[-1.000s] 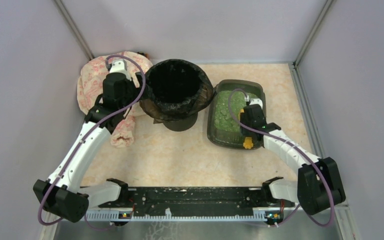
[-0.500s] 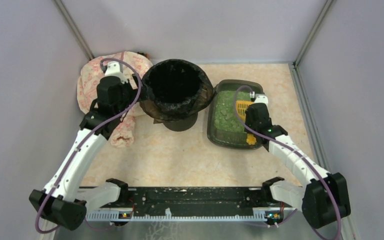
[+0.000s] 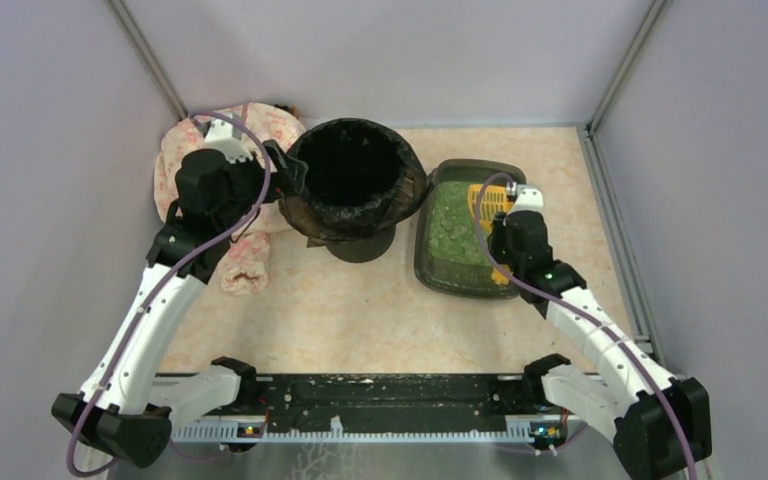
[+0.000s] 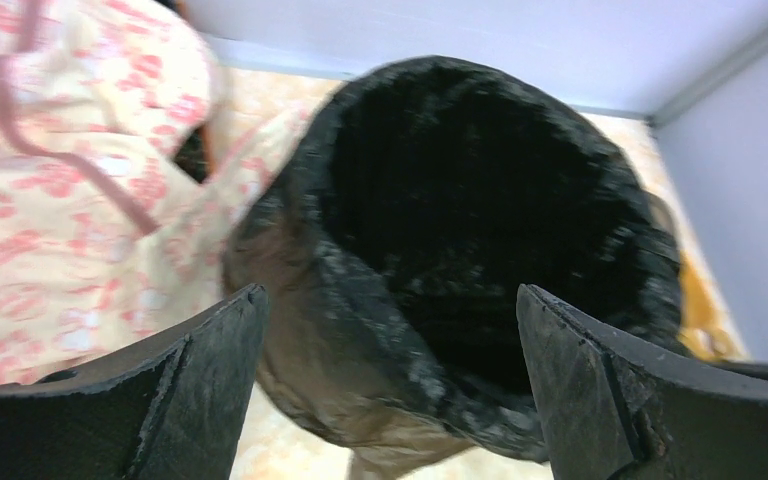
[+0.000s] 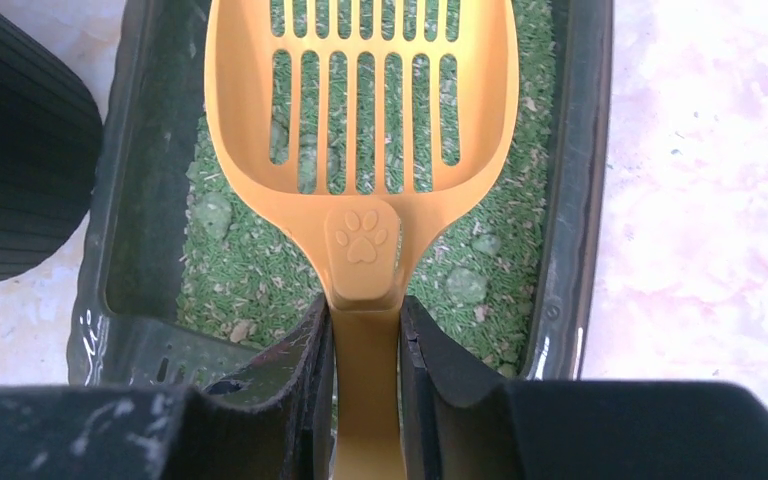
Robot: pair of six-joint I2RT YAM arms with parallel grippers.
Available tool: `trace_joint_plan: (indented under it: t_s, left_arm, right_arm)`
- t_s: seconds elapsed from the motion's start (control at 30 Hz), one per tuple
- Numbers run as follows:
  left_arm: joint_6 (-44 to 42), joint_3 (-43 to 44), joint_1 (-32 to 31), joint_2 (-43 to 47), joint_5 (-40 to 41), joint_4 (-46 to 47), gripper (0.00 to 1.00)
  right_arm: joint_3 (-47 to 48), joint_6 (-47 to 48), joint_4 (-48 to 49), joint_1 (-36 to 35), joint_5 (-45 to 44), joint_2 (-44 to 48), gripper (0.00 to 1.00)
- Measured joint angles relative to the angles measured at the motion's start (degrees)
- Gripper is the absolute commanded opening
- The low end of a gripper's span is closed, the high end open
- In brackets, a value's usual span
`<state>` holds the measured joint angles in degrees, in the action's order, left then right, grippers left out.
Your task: Clean the litter box
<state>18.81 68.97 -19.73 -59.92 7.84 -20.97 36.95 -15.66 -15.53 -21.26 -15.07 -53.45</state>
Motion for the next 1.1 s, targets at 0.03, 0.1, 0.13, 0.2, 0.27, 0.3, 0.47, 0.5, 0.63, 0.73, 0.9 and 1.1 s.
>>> trace_joint_plan:
  t_s: [0.03,0.1,0.13,0.2,0.27,0.3,0.47,0.5,0.63,0.73,0.9,1.1]
  left_arm:
    - [1.01,0.00,0.00,0.00,-2.82,0.17,0.99]
    - [3.58,0.00,0.00,-0.22,-7.93,0.85,0.99]
    - [5.33,0.13,-0.04,-0.59,-11.02,1.22,0.99]
    - [8.35,1.33,-0.52,-1.97,-15.32,1.29,0.99]
    - [10.10,2.99,-1.25,-3.50,-17.75,1.53,0.99]
    - [10.93,3.61,-1.60,-3.98,-18.62,1.86,0.99]
    - [13.38,5.97,-2.14,-5.77,-24.72,3.93,0.99]
    - [13.88,6.47,-2.16,-6.64,-26.03,4.55,0.99]
    - [16.41,7.58,-3.13,-12.37,-33.46,7.72,0.99]
    - [17.51,9.11,-4.42,-18.01,-37.66,7.78,0.99]
    - [17.53,16.59,-6.05,-26.21,-42.14,4.09,0.99]
    - [17.44,21.75,-7.85,-28.35,-45.31,2.21,0.99]
  right_arm:
    - [0.04,0.04,0.61,0.00,0.00,-0.09,0.00]
    - [-0.15,0.24,1.66,-0.09,0.83,-0.61,0.00]
    - [-0.68,0.33,2.60,-0.11,1.46,-0.20,0.00]
    - [-2.21,0.66,3.96,-0.28,2.69,2.05,0.00]
    - [-2.86,1.27,3.98,-0.37,3.65,5.16,0.00]
    - [-2.86,1.81,4.46,-0.37,4.11,6.86,0.00]
    - [-2.82,3.80,6.69,-0.39,6.10,15.28,0.00]
    - [-2.78,4.22,6.84,-0.39,6.62,16.68,0.00]
    - [0.20,6.32,5.62,-0.39,12.15,19.43,0.00]
    - [4.11,7.80,4.35,-0.39,17.11,18.58,0.00]
    - [7.56,10.25,1.77,-0.74,25.42,17.94,0.00]
    - [8.22,13.22,-2.36,-1.90,31.34,16.04,0.00]
